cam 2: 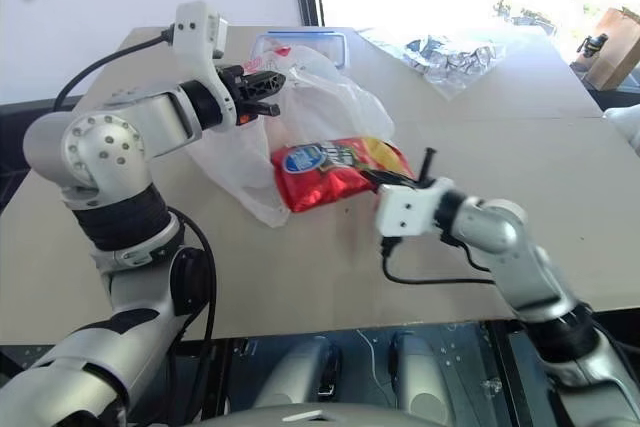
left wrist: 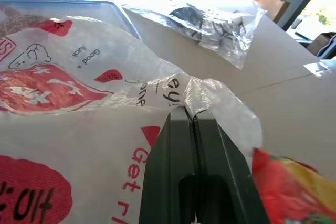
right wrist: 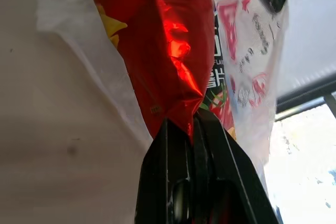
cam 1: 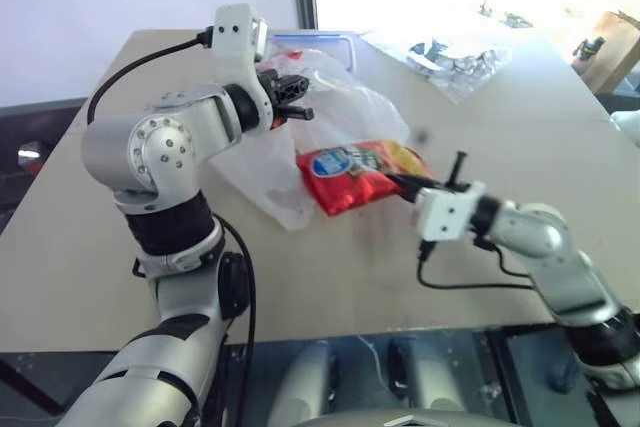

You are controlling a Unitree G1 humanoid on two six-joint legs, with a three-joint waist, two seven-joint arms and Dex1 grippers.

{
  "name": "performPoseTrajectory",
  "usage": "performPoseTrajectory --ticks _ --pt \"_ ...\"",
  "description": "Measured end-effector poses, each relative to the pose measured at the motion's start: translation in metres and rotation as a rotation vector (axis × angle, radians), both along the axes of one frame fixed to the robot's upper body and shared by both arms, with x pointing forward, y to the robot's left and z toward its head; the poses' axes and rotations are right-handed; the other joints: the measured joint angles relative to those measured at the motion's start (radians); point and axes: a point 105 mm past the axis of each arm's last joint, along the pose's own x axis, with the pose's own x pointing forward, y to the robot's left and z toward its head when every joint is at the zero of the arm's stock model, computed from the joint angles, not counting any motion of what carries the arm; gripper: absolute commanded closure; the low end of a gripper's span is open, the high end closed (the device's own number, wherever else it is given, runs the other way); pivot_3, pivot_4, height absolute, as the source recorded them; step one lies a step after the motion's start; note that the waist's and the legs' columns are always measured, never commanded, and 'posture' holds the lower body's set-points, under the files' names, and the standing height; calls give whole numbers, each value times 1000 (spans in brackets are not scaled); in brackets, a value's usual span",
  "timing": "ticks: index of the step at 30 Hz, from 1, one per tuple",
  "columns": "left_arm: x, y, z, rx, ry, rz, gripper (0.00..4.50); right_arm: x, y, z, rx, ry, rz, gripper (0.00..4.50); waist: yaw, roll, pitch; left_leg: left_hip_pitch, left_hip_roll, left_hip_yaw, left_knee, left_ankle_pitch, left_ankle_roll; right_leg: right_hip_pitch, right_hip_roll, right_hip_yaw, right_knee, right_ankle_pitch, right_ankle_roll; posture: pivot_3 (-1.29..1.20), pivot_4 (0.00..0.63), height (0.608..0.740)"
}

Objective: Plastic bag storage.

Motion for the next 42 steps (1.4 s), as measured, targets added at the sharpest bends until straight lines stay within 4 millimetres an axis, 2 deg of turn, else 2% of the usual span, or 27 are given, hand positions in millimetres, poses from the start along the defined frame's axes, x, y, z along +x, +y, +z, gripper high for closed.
performPoseTrajectory --ticks 5,8,11,13,18,22,26,28,30,32,33,35,38,41,42 --pt "-2 7 0 8 -4 12 4500 -3 34 2 40 11 116 4461 -2 0 0 -1 -1 -1 0 0 0 0 -1 0 0 0 0 0 150 740" --pt "-4 6 -5 27 5 1 4500 2 40 2 19 -4 129 4461 -3 0 0 -1 -1 -1 0 0 0 0 -1 0 0 0 0 0 150 740" --pt "-9 3 -7 33 23 -33 4500 13 47 10 19 -45 116 4461 -9 0 0 -1 -1 0 -1 0 0 -1 0 0 0 0 0 0 150 740" --pt "-15 -1 -7 42 28 -83 4500 25 45 8 8 -62 79 4461 -10 0 0 -1 -1 0 -1 0 0 -2 0 0 1 0 -1 0 150 740" --pt "-28 4 -6 89 27 -120 4500 64 21 -22 -61 -33 -67 4461 -11 0 0 -1 -1 1 -3 0 0 -3 0 1 0 0 -1 0 150 740" --pt "-31 -10 -8 75 22 -170 4500 87 21 -16 -92 -98 -114 4461 -14 0 0 -1 -1 1 -4 1 -1 -4 0 2 0 1 -1 0 150 740" --pt "-31 -13 -9 68 26 -175 4500 97 42 -12 -104 -162 -100 4461 -21 0 0 1 0 1 -8 2 -4 -4 1 2 -1 1 -3 0 150 740" --pt "-30 -11 -9 60 25 -169 4500 95 59 -9 -72 -155 -66 4461 -28 0 0 1 0 0 -8 2 -4 -4 2 2 -1 1 -4 0 150 740" --pt "-29 -7 -9 48 29 -155 4500 91 67 -6 -40 -133 -36 4461 -32 1 0 1 0 0 -9 2 -4 -4 1 2 -1 1 -4 0 150 740" --pt "-27 9 -11 41 53 -113 4500 87 63 -3 -13 -91 -9 4461 -31 1 0 0 -1 -1 -8 2 -4 -4 1 1 -1 1 -4 0 150 740" --pt "-25 25 -12 30 69 -70 4500 88 46 -5 -17 -64 -21 4461 -30 1 0 0 -1 -2 -8 2 -4 -4 0 1 -1 1 -3 0 150 740" --pt "-26 30 -12 32 68 -55 4500 92 32 -8 -34 -49 -47 4461 -26 1 0 0 -2 -2 -8 2 -4 -4 0 0 -2 1 -3 0 150 740" --pt "-26 28 -12 43 69 -65 4500 98 4 -15 -70 -25 -106 4461 -25 1 0 0 -1 -2 -8 2 -4 -4 0 0 -1 1 -4 0 150 740" --pt "-27 19 -13 44 71 -101 4500 98 5 -15 -71 -24 -108 4461 -35 1 0 0 0 -1 -8 2 -4 -4 1 1 -1 2 -4 0 150 740" --pt "-27 13 -12 42 69 -121 4500 98 14 -14 -58 -25 -98 4461 -40 1 0 0 1 0 -8 2 -4 -4 2 2 -1 2 -4 0 150 740"
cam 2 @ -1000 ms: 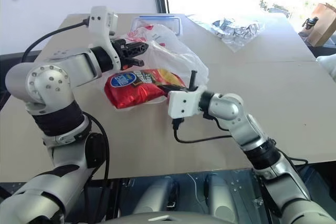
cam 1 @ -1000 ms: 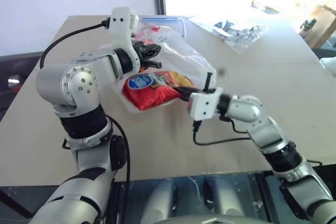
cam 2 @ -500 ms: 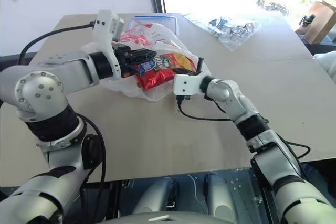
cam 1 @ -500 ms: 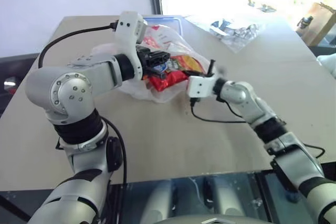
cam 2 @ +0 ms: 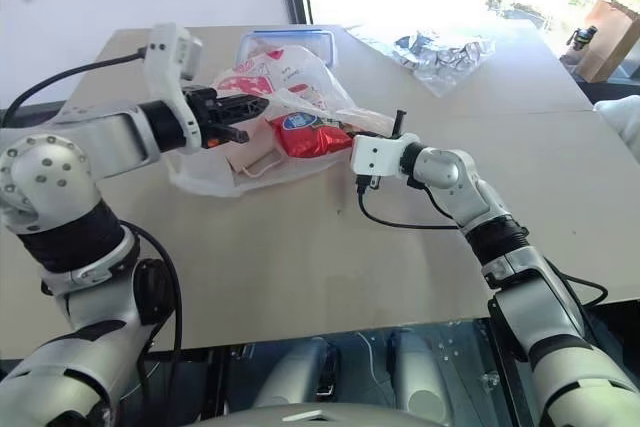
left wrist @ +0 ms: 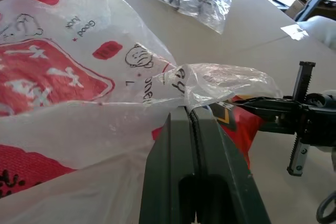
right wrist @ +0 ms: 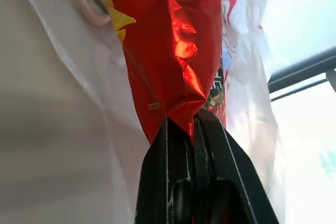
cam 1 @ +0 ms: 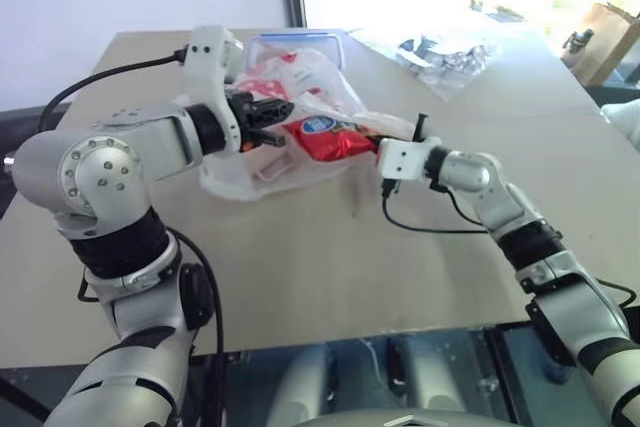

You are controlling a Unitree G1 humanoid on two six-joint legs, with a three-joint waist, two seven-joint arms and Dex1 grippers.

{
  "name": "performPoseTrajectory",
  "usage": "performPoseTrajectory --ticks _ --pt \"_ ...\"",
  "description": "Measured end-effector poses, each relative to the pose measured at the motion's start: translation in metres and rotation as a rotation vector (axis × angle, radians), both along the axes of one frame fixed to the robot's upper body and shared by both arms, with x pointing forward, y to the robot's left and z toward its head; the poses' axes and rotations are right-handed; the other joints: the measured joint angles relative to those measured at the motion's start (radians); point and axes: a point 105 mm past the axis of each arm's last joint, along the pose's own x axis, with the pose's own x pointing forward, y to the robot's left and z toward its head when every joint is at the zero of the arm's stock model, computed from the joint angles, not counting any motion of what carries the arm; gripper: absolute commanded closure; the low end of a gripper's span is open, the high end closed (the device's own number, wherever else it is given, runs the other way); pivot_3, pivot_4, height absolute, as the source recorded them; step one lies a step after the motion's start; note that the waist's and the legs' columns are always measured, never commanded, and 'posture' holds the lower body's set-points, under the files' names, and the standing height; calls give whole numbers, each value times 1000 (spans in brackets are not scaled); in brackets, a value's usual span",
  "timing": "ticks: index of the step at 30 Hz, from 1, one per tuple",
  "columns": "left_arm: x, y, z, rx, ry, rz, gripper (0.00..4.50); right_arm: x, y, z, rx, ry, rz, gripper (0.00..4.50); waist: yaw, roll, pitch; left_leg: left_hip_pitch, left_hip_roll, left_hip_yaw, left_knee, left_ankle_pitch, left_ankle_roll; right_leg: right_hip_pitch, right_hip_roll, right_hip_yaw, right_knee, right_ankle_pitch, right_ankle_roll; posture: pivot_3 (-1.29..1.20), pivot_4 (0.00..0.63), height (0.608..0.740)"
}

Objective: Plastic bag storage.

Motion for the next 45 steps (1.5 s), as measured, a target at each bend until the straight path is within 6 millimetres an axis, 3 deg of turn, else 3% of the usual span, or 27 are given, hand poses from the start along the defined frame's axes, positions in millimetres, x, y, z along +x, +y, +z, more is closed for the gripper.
performPoseTrajectory --ticks 3,7,9,12,13,15,19,22,26,29,30,33,38,42,45 --pt "-3 -15 2 6 -13 -59 4500 -2 33 6 17 -27 41 4461 -7 0 0 1 2 1 0 0 -1 0 1 2 1 1 -1 0 150 740" --pt "-5 -21 6 3 -27 -75 4500 -1 85 18 16 -107 61 4461 -3 0 0 1 2 0 0 1 -3 0 2 1 1 2 -3 0 150 740" --pt "-4 -20 6 4 -28 -68 4500 5 98 22 12 -134 36 4461 5 0 0 1 1 -2 0 1 -3 0 1 0 0 2 -3 0 150 740" --pt "-4 -16 3 10 -21 -47 4500 10 105 15 3 -120 10 3766 9 0 0 0 -1 -3 0 1 -2 0 0 0 0 2 -3 0 150 740" --pt "-4 -15 1 11 -15 -43 4500 12 104 13 2 -112 3 3236 9 0 0 0 -1 -3 0 1 -2 0 0 0 0 2 -3 0 150 740" --pt "-3 -11 -7 17 8 -24 4500 18 97 4 -10 -96 -31 2552 7 1 0 0 0 -3 -1 1 -2 0 1 -1 -1 2 -3 0 150 740" --pt "-3 -5 -11 20 1 11 4500 28 66 15 -54 -189 -73 820 4 1 1 -1 0 -3 -1 2 -3 -1 1 -1 -1 2 -3 0 150 740" --pt "1 1 -17 0 8 64 4500 23 52 16 -25 -147 -65 820 0 1 1 0 1 -2 -1 2 -3 -1 2 -1 -1 2 -3 0 150 740" --pt "6 -1 -20 -22 17 68 4500 20 49 6 -6 -88 -82 820 -3 1 1 0 2 -1 -1 2 -3 -1 3 0 1 2 -3 0 150 740" --pt "8 1 -19 -29 10 77 4500 16 48 11 25 -65 -81 820 1 1 1 0 1 -2 -1 2 -3 -1 2 0 0 2 -3 0 150 740" --pt "10 2 -20 -34 17 81 4500 10 46 14 79 -18 -65 396 3 1 1 0 1 -2 -1 2 -3 0 2 0 0 2 -3 0 150 740" --pt "14 7 -21 -35 24 113 4500 0 38 16 172 74 -46 37 7 1 1 -1 1 -4 -1 2 -3 0 1 0 0 2 -3 0 150 740" --pt "17 13 -22 -52 19 145 4500 -30 -4 4 217 217 -53 37 24 1 1 -2 0 -5 -1 2 -3 0 1 -1 -1 2 -3 0 150 740" --pt "19 13 -20 -67 6 144 4500 -55 -19 24 341 284 -39 37 24 1 1 -1 2 -4 0 2 -3 0 2 -1 0 2 -3 0 150 740" --pt "20 13 -19 -73 -3 145 4500 -56 -38 28 366 307 -108 37 29 1 1 0 1 -3 0 2 -3 0 2 -2 0 2 -3 0 150 740"
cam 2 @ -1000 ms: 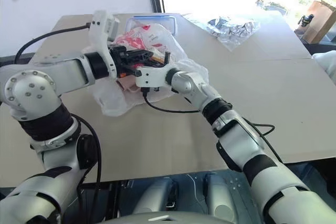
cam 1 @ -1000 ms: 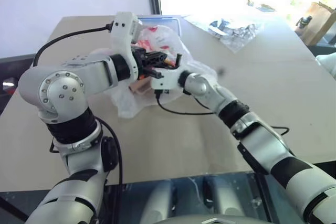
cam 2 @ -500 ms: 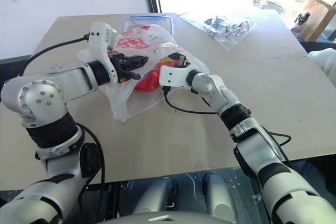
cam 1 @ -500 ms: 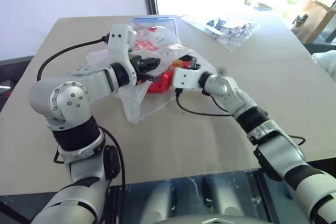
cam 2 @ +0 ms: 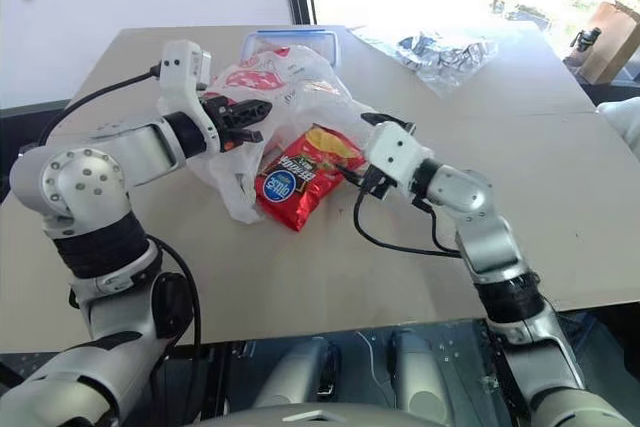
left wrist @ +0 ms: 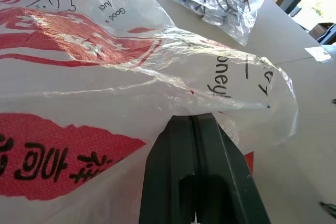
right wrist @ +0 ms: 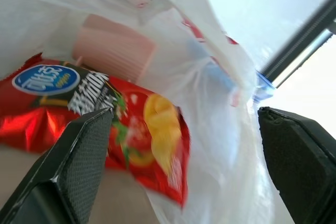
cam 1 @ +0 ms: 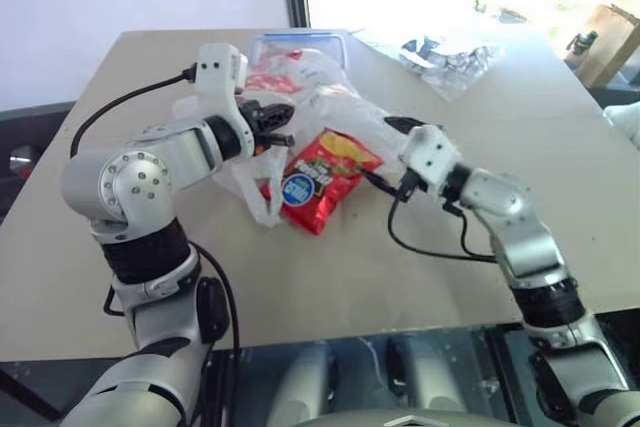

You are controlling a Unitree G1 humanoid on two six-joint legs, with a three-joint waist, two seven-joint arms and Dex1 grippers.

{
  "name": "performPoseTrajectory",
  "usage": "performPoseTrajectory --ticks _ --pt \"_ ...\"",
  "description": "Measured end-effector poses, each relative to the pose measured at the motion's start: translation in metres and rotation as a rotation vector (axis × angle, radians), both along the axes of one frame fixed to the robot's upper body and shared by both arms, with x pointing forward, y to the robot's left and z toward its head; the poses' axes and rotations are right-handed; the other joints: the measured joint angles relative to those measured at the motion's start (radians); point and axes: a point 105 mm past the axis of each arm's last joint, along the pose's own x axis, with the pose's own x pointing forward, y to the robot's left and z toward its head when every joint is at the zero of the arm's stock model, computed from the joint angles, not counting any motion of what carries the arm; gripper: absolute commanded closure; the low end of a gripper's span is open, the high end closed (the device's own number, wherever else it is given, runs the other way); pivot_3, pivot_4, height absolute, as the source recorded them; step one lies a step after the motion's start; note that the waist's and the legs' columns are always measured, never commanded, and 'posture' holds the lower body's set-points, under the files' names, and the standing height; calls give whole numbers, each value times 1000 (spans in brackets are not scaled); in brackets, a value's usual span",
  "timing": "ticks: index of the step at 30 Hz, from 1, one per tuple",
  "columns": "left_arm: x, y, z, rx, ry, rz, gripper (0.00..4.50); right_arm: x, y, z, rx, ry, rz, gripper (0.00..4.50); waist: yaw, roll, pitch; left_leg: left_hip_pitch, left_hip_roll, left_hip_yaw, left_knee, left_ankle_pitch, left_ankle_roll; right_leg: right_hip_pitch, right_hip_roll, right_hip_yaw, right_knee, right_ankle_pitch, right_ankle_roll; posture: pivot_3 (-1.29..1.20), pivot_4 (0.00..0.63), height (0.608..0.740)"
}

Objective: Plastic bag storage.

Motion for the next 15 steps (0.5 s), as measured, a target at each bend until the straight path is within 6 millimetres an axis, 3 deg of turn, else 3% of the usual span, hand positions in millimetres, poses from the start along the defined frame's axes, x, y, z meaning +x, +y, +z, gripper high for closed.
performPoseTrajectory --ticks 4,7,8,12,15 --pt "0 -4 -1 7 0 -17 4500 3 -11 -16 -6 101 -72 37 1 0 0 0 0 1 0 0 0 0 0 1 0 0 0 0 150 740" --pt "0 -3 -1 8 1 -16 4500 -18 -8 -26 -90 127 32 37 2 0 0 0 0 0 0 0 0 0 0 0 -1 0 0 0 150 740" --pt "0 -1 0 3 1 -8 4500 -31 0 -36 -154 138 120 37 0 0 0 0 0 0 0 0 1 0 0 0 -1 0 0 0 150 740" --pt "0 -1 0 5 0 -14 4500 -48 38 -73 -183 261 319 37 -6 0 0 1 1 3 0 0 0 0 1 2 0 0 0 0 150 740" --pt "0 -2 0 -8 1 -20 4500 -34 72 -95 -171 365 433 37 -8 -1 0 3 2 4 1 1 -1 1 2 2 0 1 -1 0 150 740"
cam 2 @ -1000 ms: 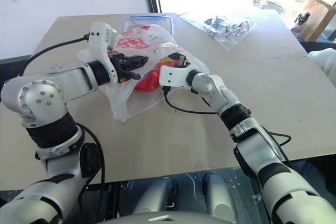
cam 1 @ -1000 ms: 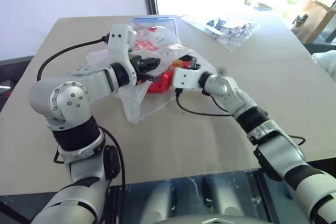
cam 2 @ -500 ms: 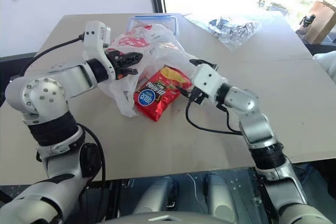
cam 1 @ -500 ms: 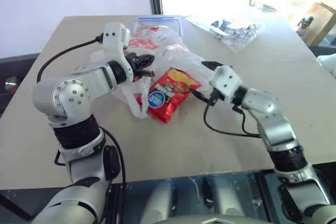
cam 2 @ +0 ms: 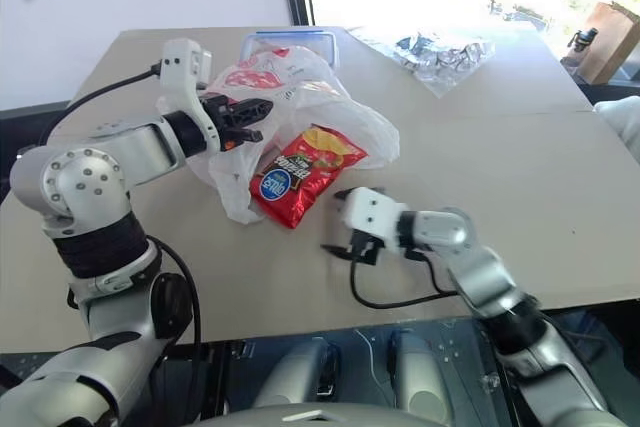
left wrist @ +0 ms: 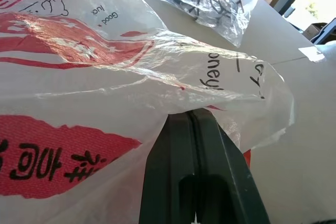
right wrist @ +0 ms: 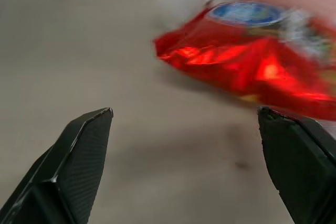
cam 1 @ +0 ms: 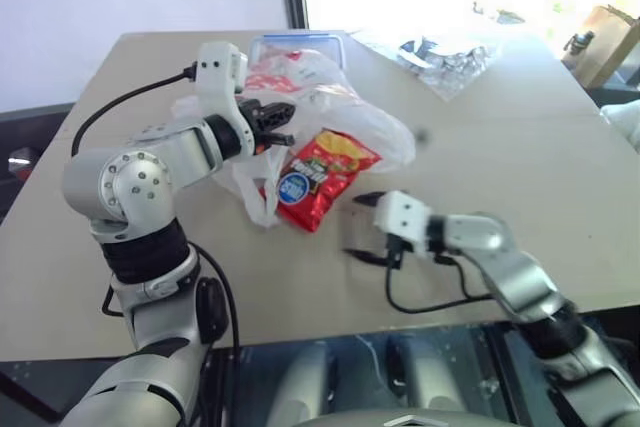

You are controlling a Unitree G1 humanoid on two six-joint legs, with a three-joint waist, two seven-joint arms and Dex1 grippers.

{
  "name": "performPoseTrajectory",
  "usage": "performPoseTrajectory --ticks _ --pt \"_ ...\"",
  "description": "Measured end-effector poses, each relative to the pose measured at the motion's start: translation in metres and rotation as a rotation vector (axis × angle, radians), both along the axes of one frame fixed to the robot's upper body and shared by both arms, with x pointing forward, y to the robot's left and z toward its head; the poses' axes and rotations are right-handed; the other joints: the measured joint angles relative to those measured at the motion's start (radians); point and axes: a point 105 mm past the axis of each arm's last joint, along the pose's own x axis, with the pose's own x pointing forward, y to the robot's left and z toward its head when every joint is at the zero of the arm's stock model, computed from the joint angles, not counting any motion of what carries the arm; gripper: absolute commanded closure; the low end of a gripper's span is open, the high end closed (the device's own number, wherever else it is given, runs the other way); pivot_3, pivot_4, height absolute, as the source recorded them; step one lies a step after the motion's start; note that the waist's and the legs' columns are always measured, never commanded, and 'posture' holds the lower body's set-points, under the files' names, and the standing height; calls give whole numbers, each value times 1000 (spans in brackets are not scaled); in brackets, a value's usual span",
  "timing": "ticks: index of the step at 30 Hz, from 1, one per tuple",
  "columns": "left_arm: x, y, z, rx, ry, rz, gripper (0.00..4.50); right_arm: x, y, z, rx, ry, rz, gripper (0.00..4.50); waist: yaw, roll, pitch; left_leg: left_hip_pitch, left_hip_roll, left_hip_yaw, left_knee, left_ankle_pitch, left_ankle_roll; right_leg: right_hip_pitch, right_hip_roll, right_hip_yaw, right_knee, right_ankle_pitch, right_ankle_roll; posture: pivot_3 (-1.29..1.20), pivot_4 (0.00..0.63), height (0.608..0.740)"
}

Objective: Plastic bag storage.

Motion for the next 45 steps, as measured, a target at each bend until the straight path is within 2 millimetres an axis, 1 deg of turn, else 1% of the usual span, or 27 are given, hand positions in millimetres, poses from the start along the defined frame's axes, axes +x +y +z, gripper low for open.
performPoseTrajectory --ticks 3,5,7,8,10,14,16,19,20,21,22,25,28,29,30,31,33,34,36,37,38,39,40,41,42,44,45 --pt "-1 -4 2 -7 -5 -16 4500 32 25 7 19 -60 -12 37 3 -1 0 0 1 -1 0 1 -1 0 1 -1 0 1 -2 0 150 740" --pt "-1 -4 2 -9 -3 -18 4500 58 34 25 63 -149 -76 37 6 0 1 -1 1 -2 0 1 -2 -1 1 -1 0 2 -3 0 150 740" --pt "-1 -4 2 -9 -3 -17 4500 72 32 45 97 -224 -114 37 8 -1 0 -2 0 -4 -1 1 -2 -1 0 -1 -1 2 -4 0 150 740" --pt "-1 -3 2 -8 -4 -12 4500 75 27 52 109 -258 -119 37 10 -1 0 -3 0 -5 -1 1 -2 -1 -1 -2 -1 2 -4 0 150 740" --pt "-2 -2 3 -10 -5 -6 4500 70 10 54 102 -276 -107 37 13 -1 0 -5 -1 -8 -2 0 -1 -1 -2 -2 -3 2 -3 0 150 740" --pt "-3 4 2 -30 -8 14 4500 44 -46 26 6 -177 -142 37 14 0 1 -9 -2 -10 -2 -1 0 -3 -3 -3 -4 0 -1 0 150 740" --pt "-4 1 4 -55 -20 -3 4500 36 -64 26 -14 -168 -207 37 10 0 1 -8 -2 -8 -2 -1 0 -4 -3 -2 -3 0 -1 0 150 740" --pt "-8 -17 7 -137 -62 -113 4500 29 -94 50 -47 -235 -379 37 8 0 1 -6 -1 -6 -2 -1 -1 -4 -3 -2 -2 0 -1 0 150 740" --pt "-9 -18 8 -145 -67 -124 4500 30 -102 62 -43 -259 -431 37 7 0 1 -5 0 -5 -1 0 -1 -3 -2 -1 -1 0 -1 0 150 740" --pt "-9 -18 9 -149 -74 -127 4500 31 -105 66 -37 -251 -457 37 6 0 1 -3 1 -3 -1 0 -2 -1 1 0 -1 0 -1 0 150 740" --pt "-8 -18 13 -156 -105 -129 4500 46 -108 74 9 -180 -565 37 5 0 1 -1 3 -1 -1 1 -3 -1 3 1 -1 0 -1 0 150 740" --pt "-8 -19 15 -154 -137 -141 4500 70 -108 80 49 -124 -687 37 8 0 1 -1 5 0 1 3 -4 0 6 1 -1 3 -7 0 150 740" --pt "-9 -21 16 -150 -152 -161 4500 101 -100 72 100 -15 -793 37 7 0 0 -1 9 0 1 3 -4 0 9 1 -1 6 -10 0 150 740" --pt "-9 -22 16 -151 -153 -167 4500 104 -99 70 100 -1 -801 37 7 0 1 -1 9 0 1 3 -5 -1 9 1 -1 6 -10 0 150 740" --pt "-10 -22 16 -153 -153 -174 4500 109 -96 65 101 23 -805 551 7 0 1 -1 9 0 0 4 -6 -1 10 1 -1 6 -11 0 150 740" --pt "-11 -21 15 -155 -151 -175 4500 115 -94 62 99 37 -806 812 8 0 1 -2 10 0 0 4 -6 -1 10 1 -1 6 -11 0 150 740" --pt "-13 -18 16 -180 -152 -183 3893 118 -93 61 102 43 -795 1936 9 0 1 -3 10 -1 0 4 -6 -2 10 1 -2 7 -11 0 150 740" --pt "-15 -15 17 -198 -155 -188 3824 118 -92 61 108 50 -784 2120 7 0 1 -3 10 -1 0 3 -5 -2 10 1 -3 7 -11 0 150 740" --pt "-24 -8 23 -263 -164 -223 2847 118 -90 60 123 75 -766 3157 7 0 1 -5 10 -1 0 2 -4 -3 9 1 -3 7 -11 0 150 740" --pt "-30 -2 29 -298 -177 -246 2684 119 -90 58 126 87 -764 3301 5 0 1 -6 10 -1 -1 2 -4 -4 9 1 -4 7 -11 0 150 740" --pt "-40 3 34 -324 -176 -288 2244 118 -90 58 129 93 -759 3787 3 0 1 -6 10 -1 -1 2 -4 -4 9 1 -4 7 -11 0 150 740" --pt "-51 10 37 -336 -175 -328 2008 118 -90 57 131 100 -753 4003 1 0 1 -6 11 -1 -1 2 -4 -5 9 1 -4 7 -11 0 150 740" --pt "-75 24 31 -323 -126 -403 1641 117 -85 59 141 103 -728 4399 -12 0 1 -6 12 0 -2 1 -4 -7 9 2 -4 6 -11 0 150 740" --pt "-82 29 27 -320 -102 -417 1617 117 -89 59 139 100 -736 4455 -17 1 1 -5 12 1 -2 0 -4 -7 8 4 -3 6 -11 0 150 740" --pt "-102 41 15 -318 -34 -452 1617 117 -90 59 141 102 -736 4455 -21 1 1 -5 12 0 -2 0 -4 -8 9 3 -3 5 -11 0 150 740" --pt "-142 62 -22 -298 214 -461 1617 116 -93 59 168 123 -736 4455 -39 2 1 -4 14 2 -3 -3 -5 -8 13 4 -1 2 -13 0 150 740" --pt "-149 66 -29 -308 259 -459 1617 116 -97 58 175 136 -746 4455 -34 3 2 -4 14 2 -2 -3 -5 -8 13 3 -2 2 -12 0 150 740"
